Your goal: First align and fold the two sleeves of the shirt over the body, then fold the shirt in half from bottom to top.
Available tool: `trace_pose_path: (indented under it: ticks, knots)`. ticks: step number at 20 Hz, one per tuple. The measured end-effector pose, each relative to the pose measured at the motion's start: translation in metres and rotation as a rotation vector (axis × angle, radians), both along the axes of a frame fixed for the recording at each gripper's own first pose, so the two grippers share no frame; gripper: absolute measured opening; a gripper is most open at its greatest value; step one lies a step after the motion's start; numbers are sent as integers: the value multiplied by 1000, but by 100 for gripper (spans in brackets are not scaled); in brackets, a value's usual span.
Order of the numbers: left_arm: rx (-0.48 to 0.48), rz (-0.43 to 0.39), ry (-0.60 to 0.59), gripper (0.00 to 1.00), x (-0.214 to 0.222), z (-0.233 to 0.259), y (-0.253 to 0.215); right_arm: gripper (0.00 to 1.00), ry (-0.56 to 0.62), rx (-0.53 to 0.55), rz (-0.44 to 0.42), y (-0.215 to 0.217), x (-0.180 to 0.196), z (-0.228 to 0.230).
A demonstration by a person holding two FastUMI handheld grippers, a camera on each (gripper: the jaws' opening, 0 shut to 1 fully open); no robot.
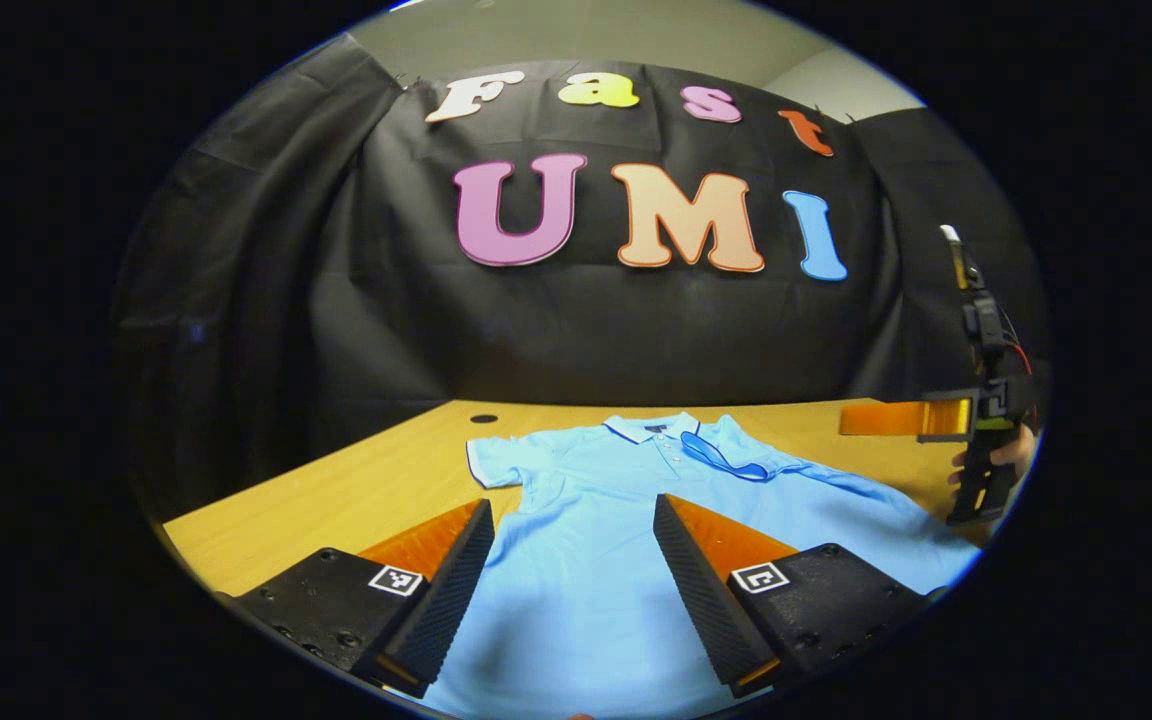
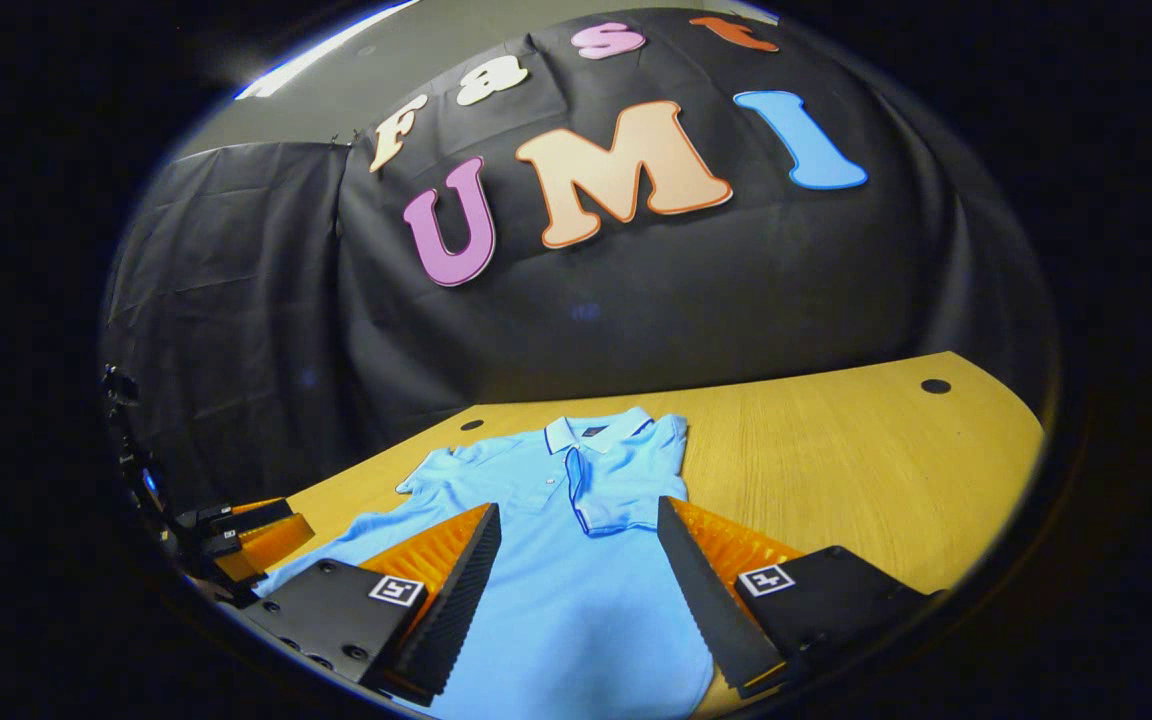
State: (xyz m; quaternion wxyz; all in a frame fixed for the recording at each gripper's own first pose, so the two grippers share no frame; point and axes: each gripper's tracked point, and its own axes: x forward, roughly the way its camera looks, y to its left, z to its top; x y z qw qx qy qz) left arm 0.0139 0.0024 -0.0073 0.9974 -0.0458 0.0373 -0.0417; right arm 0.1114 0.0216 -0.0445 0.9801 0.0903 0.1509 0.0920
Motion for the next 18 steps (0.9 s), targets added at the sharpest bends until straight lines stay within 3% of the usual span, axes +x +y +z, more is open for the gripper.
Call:
trace_pose_path:
  ticks: [4, 8, 12, 13, 15, 16, 18]
  knots:
    - [-10, 15, 70, 96, 30, 12, 37, 98, -63, -11, -9, -8, -13, 7]
    - [-77, -23, 152, 95, 76, 27, 60, 98, -57, -12, -1, -8, -16, 3]
    - [118, 2, 179, 94, 132, 30, 81, 98, -54, -19, 1, -7, -18, -2]
    - [116, -15, 194, 94, 142, 26, 75, 98, -52, -22, 1, -7, -19, -4]
    - [43, -66, 264, 94, 158, 8, 59, 98, -50, -37, 5, -5, -19, -6]
    - [-40, -87, 303, 94, 162, 0, 49, 98, -51, -42, 6, -5, -19, -7]
    - [-135, -85, 342, 95, 171, -14, 48, 98, -51, -33, 18, 0, -22, -7]
